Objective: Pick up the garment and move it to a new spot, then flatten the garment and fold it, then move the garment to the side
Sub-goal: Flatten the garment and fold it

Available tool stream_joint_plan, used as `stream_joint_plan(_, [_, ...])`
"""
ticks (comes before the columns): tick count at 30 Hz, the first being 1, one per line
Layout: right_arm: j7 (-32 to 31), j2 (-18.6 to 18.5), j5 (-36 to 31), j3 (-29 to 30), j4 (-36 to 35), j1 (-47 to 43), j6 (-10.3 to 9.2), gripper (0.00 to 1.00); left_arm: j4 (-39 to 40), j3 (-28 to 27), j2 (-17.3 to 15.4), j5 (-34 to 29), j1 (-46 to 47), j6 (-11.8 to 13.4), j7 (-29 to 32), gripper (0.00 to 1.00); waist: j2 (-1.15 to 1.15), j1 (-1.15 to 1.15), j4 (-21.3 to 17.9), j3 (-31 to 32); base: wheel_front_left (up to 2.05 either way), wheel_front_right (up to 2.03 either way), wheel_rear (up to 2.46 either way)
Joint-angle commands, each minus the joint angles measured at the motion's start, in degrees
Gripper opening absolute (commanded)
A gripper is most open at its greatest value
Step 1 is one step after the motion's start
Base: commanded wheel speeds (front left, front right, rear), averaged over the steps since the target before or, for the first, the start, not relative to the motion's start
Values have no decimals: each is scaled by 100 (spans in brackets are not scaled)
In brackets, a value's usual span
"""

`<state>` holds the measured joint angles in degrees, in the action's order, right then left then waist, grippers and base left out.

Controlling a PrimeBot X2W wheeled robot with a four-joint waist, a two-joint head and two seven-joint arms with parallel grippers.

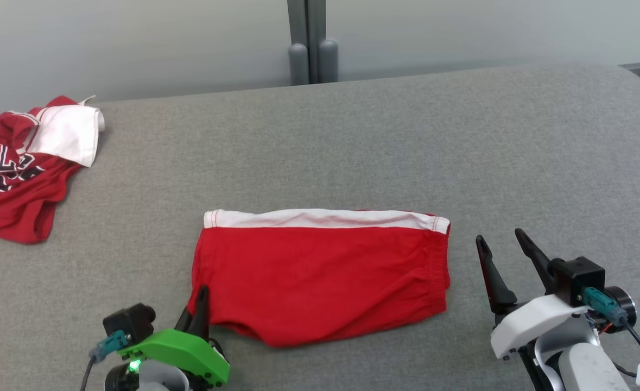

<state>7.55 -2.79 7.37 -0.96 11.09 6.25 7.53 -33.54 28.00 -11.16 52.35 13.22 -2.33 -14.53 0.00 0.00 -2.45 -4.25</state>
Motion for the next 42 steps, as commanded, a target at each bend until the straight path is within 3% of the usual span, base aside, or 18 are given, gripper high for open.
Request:
stream_joint_plan(1, [8,-20,20,-7,26,-99,-8,100,51,-28,23,0,-126,39,-22,0,0,0,73,86,0,0,0])
stream_joint_plan(4, [36,-19,59,-21,81,-85,-8,100,128,-54,56,-18,-268,84,-40,0,0,0,53,95,0,0,0])
stream_joint_plan(5, [45,-20,65,-25,99,-75,-8,100,143,-61,58,-30,-293,86,-44,9,0,0,44,93,0,0,0])
stream_joint_plan(7, [54,-20,69,-34,136,-38,-8,100,186,-77,53,-76,-325,89,-51,51,0,0,20,85,0,0,0])
stream_joint_plan(8, [58,-19,76,-38,156,-14,-8,100,219,-83,39,-122,-333,100,-57,99,0,0,6,81,0,0,0])
stream_joint_plan(20, [143,-19,117,-75,313,107,-8,100,1201,-873,29,-1032,-392,174,-61,100,0,0,-36,164,0,0,0])
stream_joint_plan(29, [91,-19,268,-236,672,84,-8,100,1412,-1029,221,-1340,-584,41,-62,100,0,0,192,255,0,0,0])
stream_joint_plan(42, [53,-19,698,-613,2623,667,-8,100,1408,-1197,396,-1604,-695,-77,-62,100,0,0,713,130,0,0,0])
